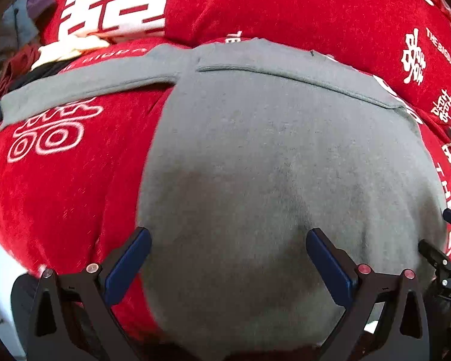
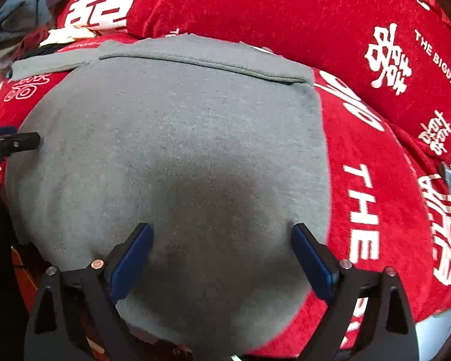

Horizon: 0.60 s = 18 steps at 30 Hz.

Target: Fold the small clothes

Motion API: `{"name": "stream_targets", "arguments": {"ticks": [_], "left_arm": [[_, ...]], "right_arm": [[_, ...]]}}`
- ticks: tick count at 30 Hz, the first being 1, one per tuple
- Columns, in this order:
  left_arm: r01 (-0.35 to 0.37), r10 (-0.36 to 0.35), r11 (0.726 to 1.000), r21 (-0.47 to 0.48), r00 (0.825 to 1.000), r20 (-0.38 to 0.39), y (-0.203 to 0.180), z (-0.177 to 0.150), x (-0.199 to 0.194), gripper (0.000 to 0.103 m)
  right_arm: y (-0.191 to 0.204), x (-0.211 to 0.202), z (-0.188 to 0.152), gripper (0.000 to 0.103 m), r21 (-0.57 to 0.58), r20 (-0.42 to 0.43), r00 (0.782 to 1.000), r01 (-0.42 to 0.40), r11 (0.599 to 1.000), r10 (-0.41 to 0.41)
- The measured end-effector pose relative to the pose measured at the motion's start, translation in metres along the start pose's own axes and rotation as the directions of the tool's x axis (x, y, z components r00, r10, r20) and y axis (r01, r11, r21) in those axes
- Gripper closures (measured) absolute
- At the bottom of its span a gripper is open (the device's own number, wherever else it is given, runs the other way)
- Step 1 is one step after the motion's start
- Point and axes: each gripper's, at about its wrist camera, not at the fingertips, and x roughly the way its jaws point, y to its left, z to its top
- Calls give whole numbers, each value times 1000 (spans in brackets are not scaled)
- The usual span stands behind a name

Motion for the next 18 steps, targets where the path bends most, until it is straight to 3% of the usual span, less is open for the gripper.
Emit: {"name": "stream_targets", "arguments": {"ticks": [1, 2, 4, 5, 6, 7, 8, 9, 12, 14, 18], "left_arm": [[17, -17, 1000, 1, 1000, 21, -2, 1, -6, 0], [35, -36, 999, 17, 999, 40, -8, 1, -11, 0], [71, -73, 993, 95, 997, 16, -25, 0, -7, 0], [65, -62, 986, 153, 998, -20, -34, -3, 1, 0], [3, 12, 977, 214, 998, -67, -40, -9, 14, 0], [-9, 25, 971, 240, 998, -61, -40, -14, 17, 0], [-3, 11, 973, 232, 999, -30, -35, -17, 11, 0], [-9, 22, 975, 221, 998, -56, -29, -20, 12, 0], [18, -3, 988, 151, 995, -103, -3, -27, 12, 0], [-16, 34, 986, 163, 993, -110, -1, -34, 11, 0], [-36, 51, 993, 112, 990, -129, 4, -34, 0, 0]], "right_arm": [[-6, -15, 0, 8, -21, 35, 999, -11, 1000, 11], [29, -21, -4, 8, -42, 67, 997, -21, 999, 24], [52, -26, -2, 8, -154, 91, 992, -67, 986, 82], [54, -25, -8, 8, -206, 78, 993, -72, 976, 90], [66, -11, 0, 8, -259, 59, 995, -63, 964, 81], [65, -7, -10, 9, -318, 38, 998, -39, 947, 53], [54, -12, -20, 8, -336, 67, 995, -46, 941, 73], [43, -16, -23, 8, -330, 74, 993, -59, 942, 88], [-9, -21, -72, 2, -270, 18, 996, -78, 960, 86], [-45, -34, -98, 2, -257, 11, 997, -73, 964, 78], [-45, -40, -106, 2, -354, -32, 998, 37, 935, -51]]}}
